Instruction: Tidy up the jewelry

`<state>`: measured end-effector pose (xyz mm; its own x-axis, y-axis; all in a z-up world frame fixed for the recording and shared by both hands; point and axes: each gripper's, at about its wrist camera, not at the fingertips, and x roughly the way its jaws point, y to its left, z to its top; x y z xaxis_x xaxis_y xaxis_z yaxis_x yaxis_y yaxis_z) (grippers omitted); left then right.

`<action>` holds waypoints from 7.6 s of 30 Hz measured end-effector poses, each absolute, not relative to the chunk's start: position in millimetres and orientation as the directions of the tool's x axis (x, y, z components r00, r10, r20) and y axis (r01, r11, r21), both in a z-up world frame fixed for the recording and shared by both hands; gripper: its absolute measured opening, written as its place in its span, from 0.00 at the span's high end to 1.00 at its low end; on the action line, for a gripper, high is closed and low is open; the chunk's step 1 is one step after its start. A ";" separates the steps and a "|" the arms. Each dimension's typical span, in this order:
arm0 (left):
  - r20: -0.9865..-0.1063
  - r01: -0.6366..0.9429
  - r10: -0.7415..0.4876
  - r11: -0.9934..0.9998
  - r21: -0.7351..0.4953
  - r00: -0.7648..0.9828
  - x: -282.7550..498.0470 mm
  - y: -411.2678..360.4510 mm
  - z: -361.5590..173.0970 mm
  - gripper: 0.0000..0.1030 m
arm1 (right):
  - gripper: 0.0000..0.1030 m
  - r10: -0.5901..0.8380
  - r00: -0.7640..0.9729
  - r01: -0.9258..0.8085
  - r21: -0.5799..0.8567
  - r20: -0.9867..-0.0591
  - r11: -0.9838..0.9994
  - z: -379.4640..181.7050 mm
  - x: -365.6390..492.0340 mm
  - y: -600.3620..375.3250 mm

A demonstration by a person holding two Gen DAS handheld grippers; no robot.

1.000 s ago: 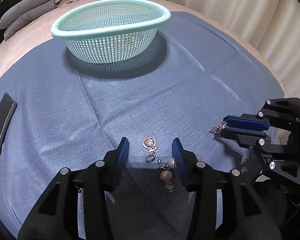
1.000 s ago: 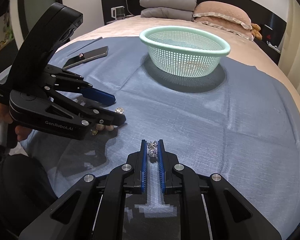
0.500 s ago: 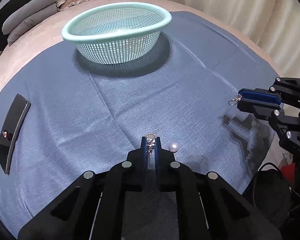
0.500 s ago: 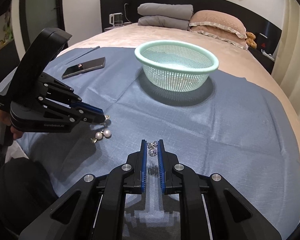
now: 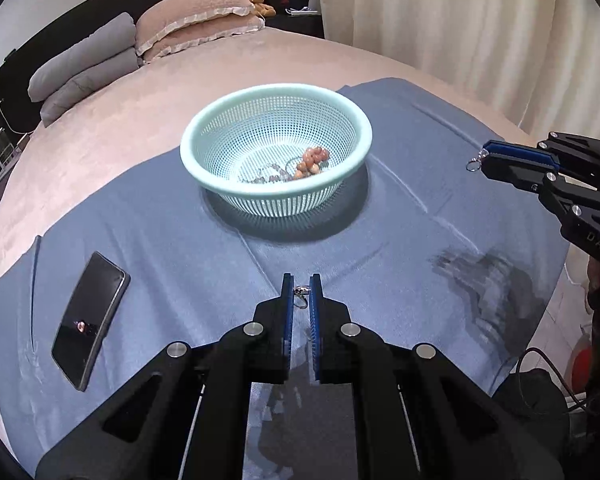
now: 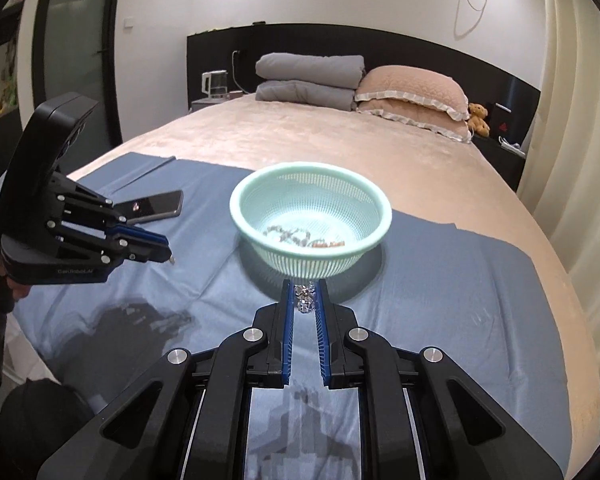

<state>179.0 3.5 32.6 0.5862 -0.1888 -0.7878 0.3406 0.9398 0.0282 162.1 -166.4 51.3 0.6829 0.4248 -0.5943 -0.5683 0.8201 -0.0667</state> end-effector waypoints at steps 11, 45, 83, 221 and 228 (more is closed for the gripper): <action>-0.756 0.344 -0.204 0.939 0.029 0.621 233.3 1.1 60.7 0.92 | 0.90 0.458 0.688 -0.589 -0.066 -0.563 0.805 68.2 220.9 -148.5; -0.691 0.202 -0.205 0.976 -0.087 0.693 255.9 16.1 39.9 0.18 | 0.45 0.445 0.681 -0.483 0.100 -0.581 0.870 15.5 271.1 -165.6; -0.795 0.469 -0.309 0.883 -0.037 0.521 103.6 -29.8 -64.4 0.53 | 0.77 0.583 0.374 -0.793 0.078 -0.721 0.605 -57.6 146.7 -118.4; -0.801 0.196 -0.184 0.977 -0.085 0.570 224.9 26.8 17.5 0.33 | 0.68 0.439 0.562 -0.409 0.225 -0.701 0.884 20.2 273.9 -167.7; -0.793 0.188 -0.167 0.980 -0.068 0.586 173.2 24.4 39.7 0.33 | 0.68 0.451 0.548 -0.424 0.232 -0.704 0.876 37.5 222.0 -168.2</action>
<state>173.2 24.4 39.7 0.5864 -0.1673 -0.7925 0.1880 0.9798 -0.0677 222.0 -168.2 37.5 0.5477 0.4514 -0.7044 -0.4238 0.8756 0.2316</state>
